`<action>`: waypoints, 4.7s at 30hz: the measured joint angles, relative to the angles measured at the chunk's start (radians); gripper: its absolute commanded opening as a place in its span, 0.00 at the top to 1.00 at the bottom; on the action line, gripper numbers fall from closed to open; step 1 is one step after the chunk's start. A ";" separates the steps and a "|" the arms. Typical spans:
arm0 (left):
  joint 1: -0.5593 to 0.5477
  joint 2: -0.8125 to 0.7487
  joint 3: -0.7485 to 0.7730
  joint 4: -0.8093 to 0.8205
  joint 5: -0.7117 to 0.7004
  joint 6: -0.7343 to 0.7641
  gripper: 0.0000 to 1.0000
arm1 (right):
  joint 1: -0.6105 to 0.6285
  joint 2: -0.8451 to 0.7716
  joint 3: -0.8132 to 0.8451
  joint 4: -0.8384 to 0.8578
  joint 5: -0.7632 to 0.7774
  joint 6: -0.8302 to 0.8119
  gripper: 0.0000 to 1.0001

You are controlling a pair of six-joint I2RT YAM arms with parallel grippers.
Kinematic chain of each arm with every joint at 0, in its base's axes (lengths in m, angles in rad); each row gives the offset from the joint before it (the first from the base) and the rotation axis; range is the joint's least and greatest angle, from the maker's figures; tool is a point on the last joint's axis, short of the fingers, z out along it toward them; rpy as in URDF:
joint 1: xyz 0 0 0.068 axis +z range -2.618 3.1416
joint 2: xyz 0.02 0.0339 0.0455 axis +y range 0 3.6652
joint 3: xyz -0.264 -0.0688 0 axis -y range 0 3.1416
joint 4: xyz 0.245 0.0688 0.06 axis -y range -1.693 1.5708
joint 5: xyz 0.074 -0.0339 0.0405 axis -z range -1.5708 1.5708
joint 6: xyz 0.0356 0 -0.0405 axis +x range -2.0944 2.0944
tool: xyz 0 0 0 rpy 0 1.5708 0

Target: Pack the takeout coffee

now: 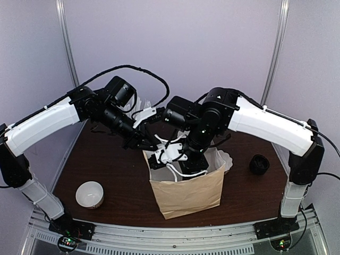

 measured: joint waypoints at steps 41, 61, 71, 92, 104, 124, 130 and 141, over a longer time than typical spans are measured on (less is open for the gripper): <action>-0.005 0.042 0.064 0.019 -0.041 -0.040 0.59 | -0.152 -0.298 0.164 -0.117 -0.041 -0.109 0.01; -0.081 0.269 0.294 0.002 -0.177 0.047 0.88 | -0.456 -0.431 -0.031 -0.085 -0.089 -0.092 0.01; -0.081 0.238 0.305 -0.086 -0.200 0.058 1.00 | -0.520 -0.487 -0.128 -0.041 -0.105 -0.090 0.01; -0.105 -0.066 -0.025 0.002 -0.478 0.085 1.00 | -0.587 -0.446 -0.249 0.079 -0.057 -0.062 0.00; -0.225 -0.220 -0.134 0.049 -0.431 -0.005 0.70 | -0.587 -0.385 -0.247 0.088 -0.053 -0.062 0.01; -0.394 -0.374 -0.368 0.191 -0.415 -0.063 0.57 | -0.589 -0.322 -0.213 0.052 -0.082 -0.044 0.01; -0.394 -0.372 -0.379 0.206 -0.436 -0.067 0.53 | -0.588 -0.322 -0.214 0.051 -0.082 -0.044 0.01; -0.322 -0.274 -0.249 0.193 -0.597 -0.013 0.42 | -0.589 -0.324 -0.249 0.054 -0.081 -0.044 0.01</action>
